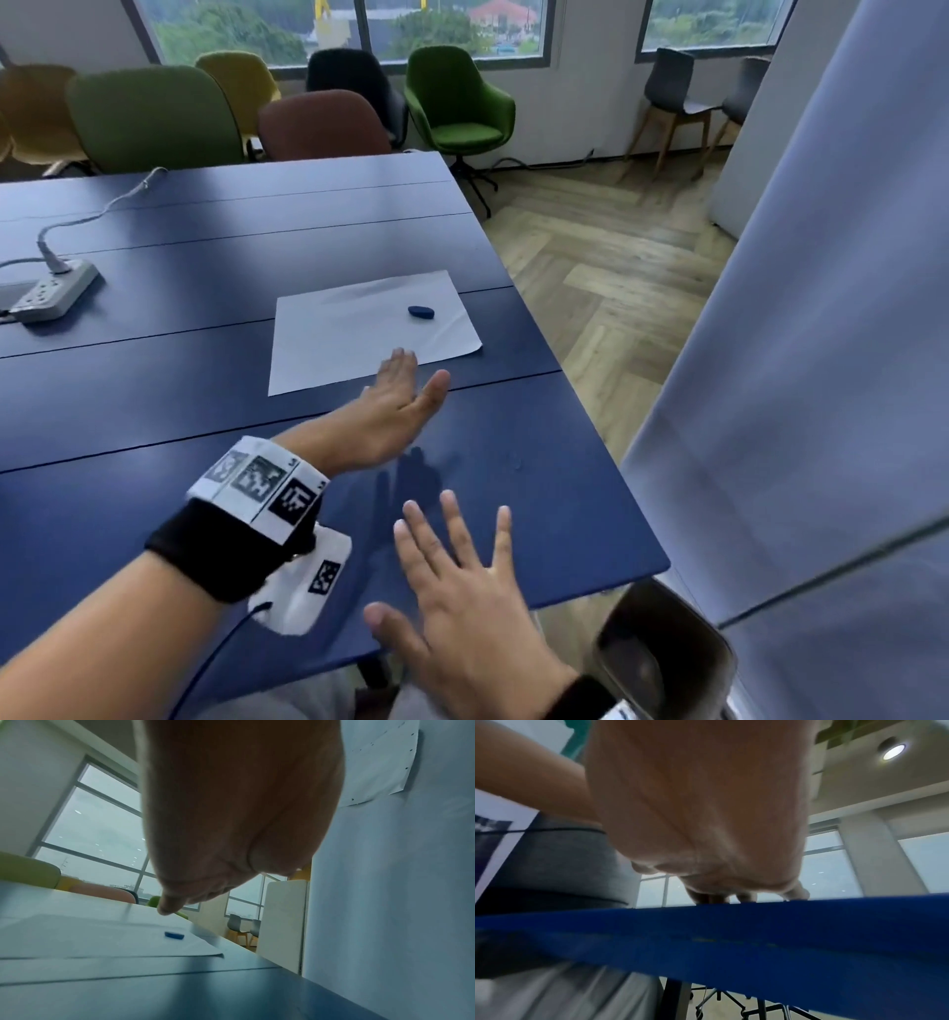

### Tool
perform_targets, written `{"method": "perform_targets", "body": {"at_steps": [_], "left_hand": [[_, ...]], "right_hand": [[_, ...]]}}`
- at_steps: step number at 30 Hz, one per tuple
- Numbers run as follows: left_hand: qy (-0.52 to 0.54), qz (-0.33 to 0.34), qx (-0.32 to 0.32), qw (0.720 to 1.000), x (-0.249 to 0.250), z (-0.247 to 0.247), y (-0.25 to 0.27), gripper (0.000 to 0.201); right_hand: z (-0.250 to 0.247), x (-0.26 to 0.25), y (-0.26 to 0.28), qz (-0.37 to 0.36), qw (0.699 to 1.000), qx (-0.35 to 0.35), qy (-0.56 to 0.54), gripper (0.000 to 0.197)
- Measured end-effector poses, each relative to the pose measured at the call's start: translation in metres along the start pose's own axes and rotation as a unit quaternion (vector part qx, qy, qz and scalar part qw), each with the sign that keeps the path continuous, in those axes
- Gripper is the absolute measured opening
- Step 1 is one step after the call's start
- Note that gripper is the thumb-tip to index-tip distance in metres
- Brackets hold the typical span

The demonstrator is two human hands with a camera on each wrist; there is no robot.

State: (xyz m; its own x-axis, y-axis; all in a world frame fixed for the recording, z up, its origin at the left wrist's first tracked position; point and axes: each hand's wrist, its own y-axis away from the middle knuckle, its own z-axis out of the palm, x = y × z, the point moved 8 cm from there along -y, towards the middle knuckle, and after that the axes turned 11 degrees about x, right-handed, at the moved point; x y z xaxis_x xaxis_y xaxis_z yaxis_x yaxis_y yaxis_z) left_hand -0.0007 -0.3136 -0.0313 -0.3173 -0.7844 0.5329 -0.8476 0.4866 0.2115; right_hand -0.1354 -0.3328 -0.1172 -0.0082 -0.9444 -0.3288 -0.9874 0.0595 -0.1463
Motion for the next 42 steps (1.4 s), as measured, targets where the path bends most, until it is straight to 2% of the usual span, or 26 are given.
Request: {"method": "perform_targets", "body": {"at_steps": [3,5,9,12,14,17,19,24,27,29,33,35,37,40,41,42], "left_hand": [[-0.033,0.008,0.002,0.999,-0.008,-0.013,-0.001,0.096],[-0.052,0.009,-0.012,0.999,-0.012,-0.013,0.002,0.093],[-0.077,-0.004,-0.048,0.996,-0.027,-0.005,0.010,0.085],[-0.092,-0.006,-0.063,0.994,-0.032,0.001,0.012,0.082],[-0.098,-0.001,-0.065,0.993,-0.031,0.004,0.011,0.082],[-0.107,0.006,-0.070,0.992,-0.028,0.009,0.009,0.081],[-0.114,0.009,-0.075,0.991,-0.026,0.015,0.006,0.081],[-0.156,0.010,-0.095,0.983,-0.022,0.046,-0.002,0.085],[-0.186,0.020,-0.108,0.976,-0.012,0.072,-0.006,0.085],[-0.195,0.052,-0.119,0.972,0.001,0.090,-0.002,0.084],[-0.089,0.133,-0.193,0.968,0.035,0.109,0.019,0.073],[-0.038,0.128,-0.172,0.976,0.039,0.099,0.016,0.072],[-0.047,0.102,-0.128,0.985,0.033,0.087,0.003,0.075],[-0.140,0.058,-0.112,0.982,0.017,0.081,-0.010,0.090],[-0.168,0.051,-0.119,0.977,0.014,0.082,-0.012,0.099],[-0.188,0.048,-0.125,0.973,0.013,0.083,-0.012,0.108]], "right_hand": [[0.005,0.004,-0.017,-0.008,0.998,0.006,0.062,0.074],[-0.002,0.030,-0.024,0.028,0.996,0.004,0.086,0.074],[-0.014,0.071,-0.027,0.084,0.989,-0.031,0.120,0.091],[-0.023,0.076,-0.027,0.124,0.986,-0.021,0.112,0.097],[-0.025,0.056,-0.028,0.089,0.989,0.003,0.119,0.091],[-0.013,0.033,-0.021,0.007,0.991,0.001,0.133,0.077],[-0.010,0.044,-0.018,0.014,0.988,0.000,0.152,0.076],[-0.032,0.091,-0.015,0.091,0.977,0.036,0.189,0.076],[-0.035,0.086,-0.004,0.074,0.978,0.049,0.188,0.075],[-0.037,0.083,0.005,0.054,0.980,0.056,0.186,0.073],[-0.064,0.101,0.014,0.076,0.982,0.085,0.148,0.073],[-0.083,0.112,0.012,0.100,0.985,0.099,0.104,0.073],[-0.103,0.125,0.008,0.123,0.981,0.141,0.060,0.062],[-0.125,0.150,0.005,0.174,0.970,0.168,-0.022,0.014],[-0.129,0.162,0.006,0.189,0.967,0.170,-0.031,0.011],[-0.134,0.176,0.007,0.203,0.964,0.170,-0.029,0.026]]}}
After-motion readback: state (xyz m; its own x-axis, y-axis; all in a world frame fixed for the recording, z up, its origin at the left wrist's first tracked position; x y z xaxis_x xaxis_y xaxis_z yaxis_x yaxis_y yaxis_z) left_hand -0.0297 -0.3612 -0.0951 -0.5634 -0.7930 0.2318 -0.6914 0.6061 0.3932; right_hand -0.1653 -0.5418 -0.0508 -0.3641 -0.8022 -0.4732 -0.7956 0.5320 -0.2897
